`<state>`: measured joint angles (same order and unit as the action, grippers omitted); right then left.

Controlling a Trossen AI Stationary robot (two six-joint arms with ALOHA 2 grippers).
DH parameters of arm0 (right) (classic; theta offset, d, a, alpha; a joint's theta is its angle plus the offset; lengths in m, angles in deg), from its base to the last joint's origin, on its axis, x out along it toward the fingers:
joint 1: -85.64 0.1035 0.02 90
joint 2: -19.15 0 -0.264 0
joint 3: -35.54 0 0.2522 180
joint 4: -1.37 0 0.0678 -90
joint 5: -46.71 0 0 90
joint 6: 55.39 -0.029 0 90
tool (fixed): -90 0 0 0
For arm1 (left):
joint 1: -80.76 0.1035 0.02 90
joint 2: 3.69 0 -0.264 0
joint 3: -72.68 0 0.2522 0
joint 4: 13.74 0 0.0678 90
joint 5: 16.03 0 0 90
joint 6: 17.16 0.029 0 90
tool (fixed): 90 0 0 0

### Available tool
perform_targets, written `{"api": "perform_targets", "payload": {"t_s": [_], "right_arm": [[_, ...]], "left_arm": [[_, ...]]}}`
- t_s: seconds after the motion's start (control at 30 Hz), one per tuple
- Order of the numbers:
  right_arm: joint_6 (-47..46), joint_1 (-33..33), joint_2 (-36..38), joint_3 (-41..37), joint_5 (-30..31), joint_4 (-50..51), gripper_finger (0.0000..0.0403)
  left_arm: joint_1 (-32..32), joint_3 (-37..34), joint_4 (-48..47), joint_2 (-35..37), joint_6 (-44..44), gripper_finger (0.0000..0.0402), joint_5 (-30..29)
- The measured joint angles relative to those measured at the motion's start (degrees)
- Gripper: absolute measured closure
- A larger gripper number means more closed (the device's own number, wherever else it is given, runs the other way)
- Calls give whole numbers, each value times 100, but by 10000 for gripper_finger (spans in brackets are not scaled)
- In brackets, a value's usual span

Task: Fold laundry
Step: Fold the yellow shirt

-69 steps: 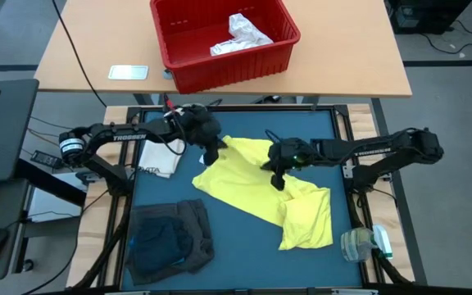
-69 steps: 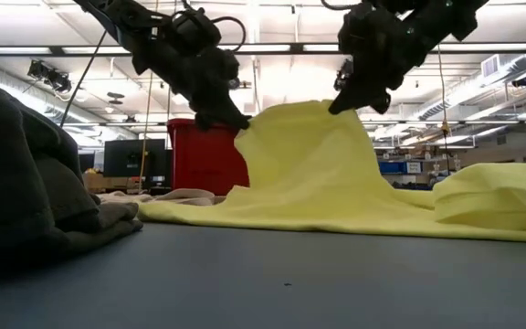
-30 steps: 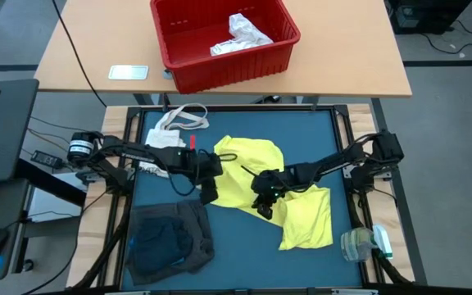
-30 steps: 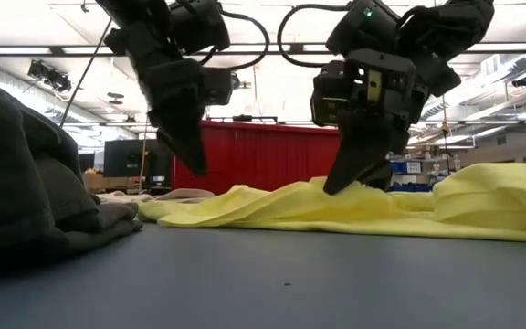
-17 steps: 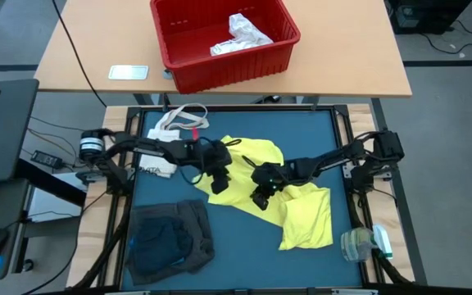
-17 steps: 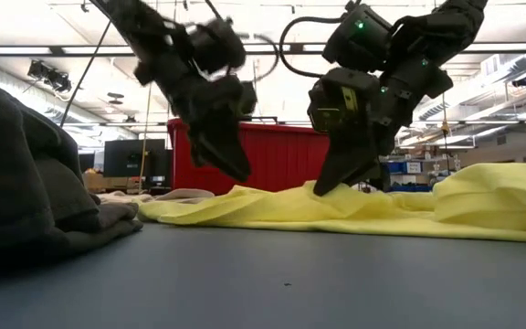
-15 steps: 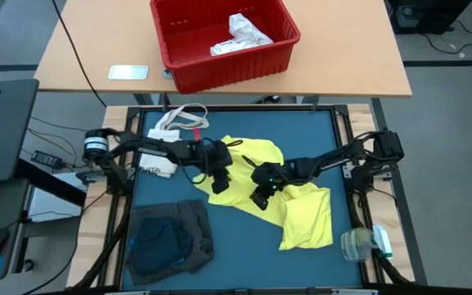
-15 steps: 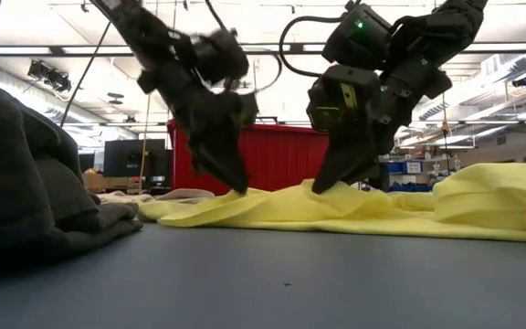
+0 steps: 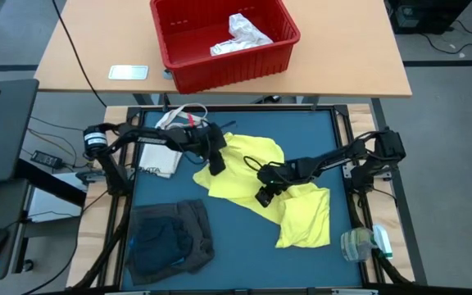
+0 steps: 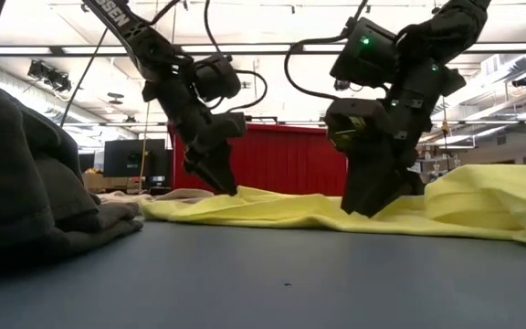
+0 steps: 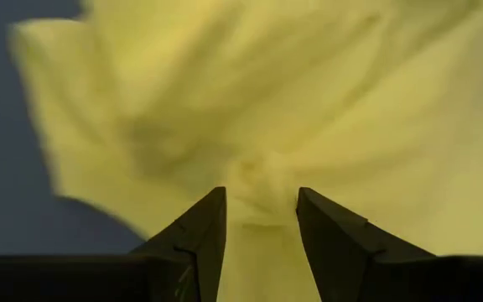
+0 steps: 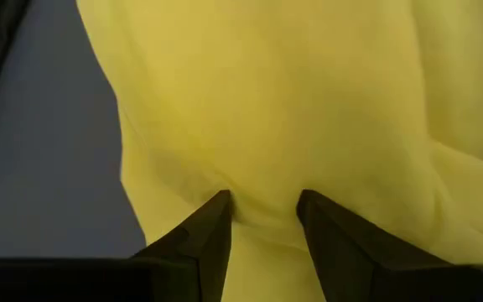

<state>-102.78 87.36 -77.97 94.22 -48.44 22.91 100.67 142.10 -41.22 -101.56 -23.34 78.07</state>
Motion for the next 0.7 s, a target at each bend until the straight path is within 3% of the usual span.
{"api": "perform_targets", "payload": {"t_s": [0.27, 0.37, 0.5, 0.7], "right_arm": [[-147, 112, 3, -306, 56, -608, 246], [-258, 116, -20, -289, 95, -819, 247], [-262, 77, -21, -294, 99, -859, 247], [-255, 22, -26, -294, 90, -855, 247]], "left_arm": [[520, -2, -135, 23, -36, 249, 3], [571, -7, -36, 213, -240, 249, 324], [354, 0, 563, 395, -363, 249, 904], [-149, 2, 926, 75, -367, 249, 855]]}}
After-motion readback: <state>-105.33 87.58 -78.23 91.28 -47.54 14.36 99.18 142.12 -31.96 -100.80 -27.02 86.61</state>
